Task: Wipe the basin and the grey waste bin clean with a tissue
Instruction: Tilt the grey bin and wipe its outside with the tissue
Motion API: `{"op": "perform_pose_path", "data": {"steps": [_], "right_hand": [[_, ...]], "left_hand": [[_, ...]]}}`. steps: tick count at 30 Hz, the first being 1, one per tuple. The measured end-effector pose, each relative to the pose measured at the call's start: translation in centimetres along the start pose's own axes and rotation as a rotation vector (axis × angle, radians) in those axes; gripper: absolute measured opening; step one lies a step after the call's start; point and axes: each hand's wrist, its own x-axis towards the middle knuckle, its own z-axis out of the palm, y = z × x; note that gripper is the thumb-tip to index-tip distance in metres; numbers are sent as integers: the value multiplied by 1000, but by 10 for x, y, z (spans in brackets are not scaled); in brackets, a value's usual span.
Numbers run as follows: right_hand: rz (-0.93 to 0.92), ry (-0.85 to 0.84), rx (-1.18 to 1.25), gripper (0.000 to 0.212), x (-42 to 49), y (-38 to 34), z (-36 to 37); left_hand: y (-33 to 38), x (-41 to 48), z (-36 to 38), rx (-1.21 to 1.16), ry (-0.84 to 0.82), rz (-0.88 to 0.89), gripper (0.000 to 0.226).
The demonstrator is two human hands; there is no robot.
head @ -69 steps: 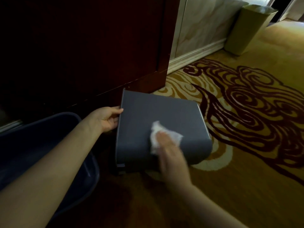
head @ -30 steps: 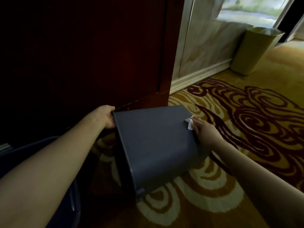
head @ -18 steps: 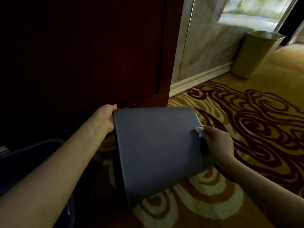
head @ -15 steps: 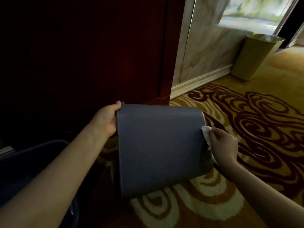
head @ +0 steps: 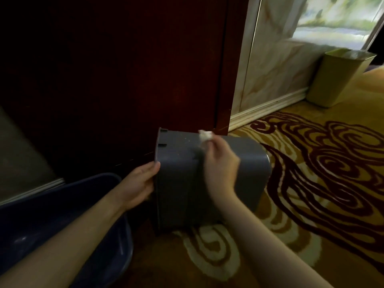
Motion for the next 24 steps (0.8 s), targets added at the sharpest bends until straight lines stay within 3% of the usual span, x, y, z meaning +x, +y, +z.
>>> {"op": "perform_pose_path", "data": {"steps": [3, 5, 8, 10, 15, 19, 24], "right_hand": [[-246, -308, -145, 27, -30, -10, 31], [-422, -376, -314, 36, -50, -5, 45], [-481, -399, -390, 48, -64, 10, 41], [-525, -437, -426, 53, -71, 21, 32], [-659, -512, -523, 58, -67, 45, -2], [-548, -486, -553, 53, -27, 70, -54], [-348, -311, -707, 44, 14, 95, -99]], "left_hand": [[-6, -13, -5, -97, -102, -63, 39], [-2, -17, -3, -140, -125, -63, 52], [15, -12, 4, -193, 5, -118, 63], [28, -4, 13, -154, 142, -160, 56], [41, 13, 48, -102, 286, -198, 40], [40, 19, 52, -88, 409, -191, 27], [39, 16, 48, -115, 371, -207, 19]]}}
